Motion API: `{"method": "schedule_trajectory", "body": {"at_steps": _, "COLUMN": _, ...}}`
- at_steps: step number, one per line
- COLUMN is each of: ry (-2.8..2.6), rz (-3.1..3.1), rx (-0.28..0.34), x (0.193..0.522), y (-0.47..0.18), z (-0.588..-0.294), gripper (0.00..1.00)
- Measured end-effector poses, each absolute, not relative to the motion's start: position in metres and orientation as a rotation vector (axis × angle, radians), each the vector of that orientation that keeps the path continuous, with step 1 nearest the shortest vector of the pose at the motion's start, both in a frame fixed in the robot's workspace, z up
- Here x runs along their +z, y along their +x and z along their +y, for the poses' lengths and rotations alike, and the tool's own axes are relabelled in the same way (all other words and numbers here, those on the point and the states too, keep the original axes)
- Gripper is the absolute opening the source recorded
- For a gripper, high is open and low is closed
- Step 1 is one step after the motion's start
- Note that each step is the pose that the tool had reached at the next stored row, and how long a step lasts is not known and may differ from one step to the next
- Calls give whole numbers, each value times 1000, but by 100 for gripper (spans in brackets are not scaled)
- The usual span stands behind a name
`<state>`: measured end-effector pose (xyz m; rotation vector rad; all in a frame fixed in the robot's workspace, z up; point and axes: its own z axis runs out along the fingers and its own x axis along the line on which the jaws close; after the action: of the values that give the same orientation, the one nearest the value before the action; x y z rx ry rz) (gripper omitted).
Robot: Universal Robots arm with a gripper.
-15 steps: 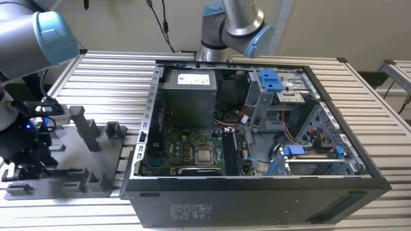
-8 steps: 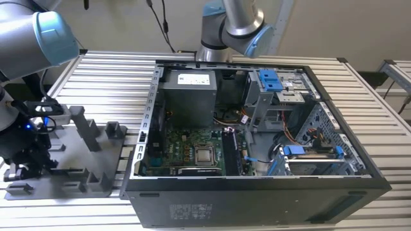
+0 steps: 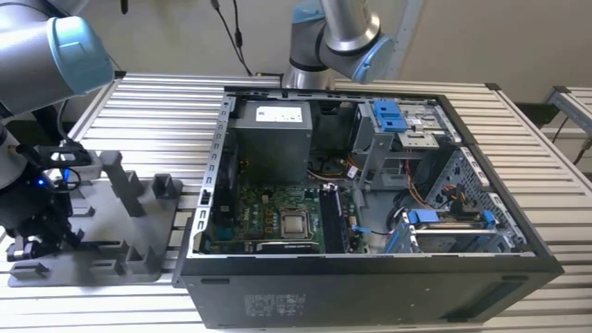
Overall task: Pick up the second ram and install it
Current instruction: 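Pick up the second ram and move it above second insertion slot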
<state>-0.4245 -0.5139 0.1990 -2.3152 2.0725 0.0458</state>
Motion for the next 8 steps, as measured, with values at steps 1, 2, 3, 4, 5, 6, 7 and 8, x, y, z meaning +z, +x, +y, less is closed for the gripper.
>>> {"method": "schedule_trajectory", "body": {"at_steps": 1, "ry": -2316, "rz": 2072, "rx": 46, "x": 199, "y": -425, "z": -514, "gripper": 15}}
{"method": "schedule_trajectory", "body": {"at_steps": 2, "ry": -2316, "rz": 2071, "rx": 46, "x": 199, "y": -425, "z": -514, "gripper": 14}}
{"method": "schedule_trajectory", "body": {"at_steps": 3, "ry": -2317, "rz": 2071, "rx": 46, "x": 199, "y": -425, "z": -514, "gripper": 14}}
{"method": "schedule_trajectory", "body": {"at_steps": 4, "ry": -2317, "rz": 2070, "rx": 46, "x": 199, "y": -425, "z": -514, "gripper": 14}}
{"method": "schedule_trajectory", "body": {"at_steps": 5, "ry": -2318, "rz": 2069, "rx": 46, "x": 199, "y": -425, "z": -514, "gripper": 14}}
{"method": "schedule_trajectory", "body": {"at_steps": 6, "ry": -2319, "rz": 2069, "rx": 46, "x": 199, "y": -425, "z": -514, "gripper": 14}}
{"method": "schedule_trajectory", "body": {"at_steps": 7, "ry": -2319, "rz": 2068, "rx": 46, "x": 199, "y": -425, "z": -514, "gripper": 14}}
{"method": "schedule_trajectory", "body": {"at_steps": 8, "ry": -2320, "rz": 2068, "rx": 46, "x": 199, "y": -425, "z": -514, "gripper": 14}}
